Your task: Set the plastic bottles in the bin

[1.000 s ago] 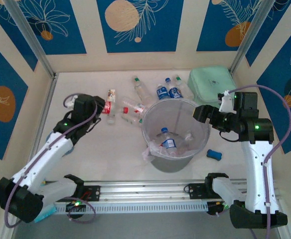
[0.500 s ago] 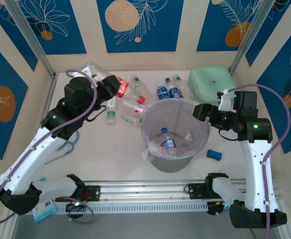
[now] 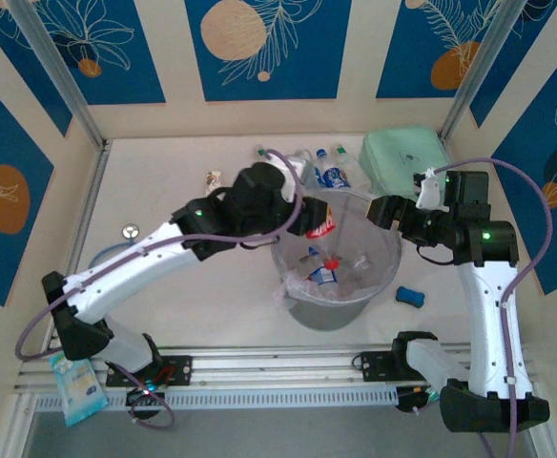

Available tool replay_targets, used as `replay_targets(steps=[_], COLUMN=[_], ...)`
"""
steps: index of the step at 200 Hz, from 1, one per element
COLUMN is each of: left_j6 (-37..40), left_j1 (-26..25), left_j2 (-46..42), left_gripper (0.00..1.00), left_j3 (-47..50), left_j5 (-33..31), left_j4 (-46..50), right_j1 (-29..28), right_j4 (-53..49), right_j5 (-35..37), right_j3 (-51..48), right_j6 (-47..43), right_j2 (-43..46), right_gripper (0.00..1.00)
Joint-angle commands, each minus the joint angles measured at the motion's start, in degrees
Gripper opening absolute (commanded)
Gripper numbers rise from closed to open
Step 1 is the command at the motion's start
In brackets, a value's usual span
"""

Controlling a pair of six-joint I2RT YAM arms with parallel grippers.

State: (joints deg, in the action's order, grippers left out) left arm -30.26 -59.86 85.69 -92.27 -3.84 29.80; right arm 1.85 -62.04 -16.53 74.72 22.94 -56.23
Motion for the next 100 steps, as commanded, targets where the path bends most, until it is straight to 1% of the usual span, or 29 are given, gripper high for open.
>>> replay_targets(steps=[1, 29, 40, 62, 87, 100], left_j6=[4.3, 3.5, 3.2, 2.8, 3.6, 4.9], left_j1=[-2.0, -4.0, -4.2, -4.4, -4.8, -4.9], left_j2=[0.5, 1.5, 1.7, 2.7, 3.9, 4.0], left_gripper=[0.0, 0.0, 0.05, 0.1, 0.16, 0.26], left_j3=[0.1, 3.4, 5.3, 7.5, 8.9, 8.9], left_j5=[2.6, 4.6, 7.0, 10.3, 9.8, 8.9], left_j4=[1.8, 1.1, -0.2, -0.8, 0.1, 0.5], right_j1=[-0.3, -0.5, -0.7, -1.1, -1.1, -1.2], right_j4=[0.5, 1.4, 1.6, 1.9, 2.3, 2.3], right_j5=[-0.9, -1.3, -1.4, -1.1, -1.0, -1.2], right_j3=[0.8, 0.7, 0.7, 0.9, 0.5, 0.3], right_j6=[0.1, 0.3, 0.3, 0.2, 0.0, 0.1], right_j2=[-0.7, -1.5, -1.8, -2.1, -2.2, -2.4], right_gripper=[0.81, 0.81, 0.81, 0.81, 0.81, 0.81])
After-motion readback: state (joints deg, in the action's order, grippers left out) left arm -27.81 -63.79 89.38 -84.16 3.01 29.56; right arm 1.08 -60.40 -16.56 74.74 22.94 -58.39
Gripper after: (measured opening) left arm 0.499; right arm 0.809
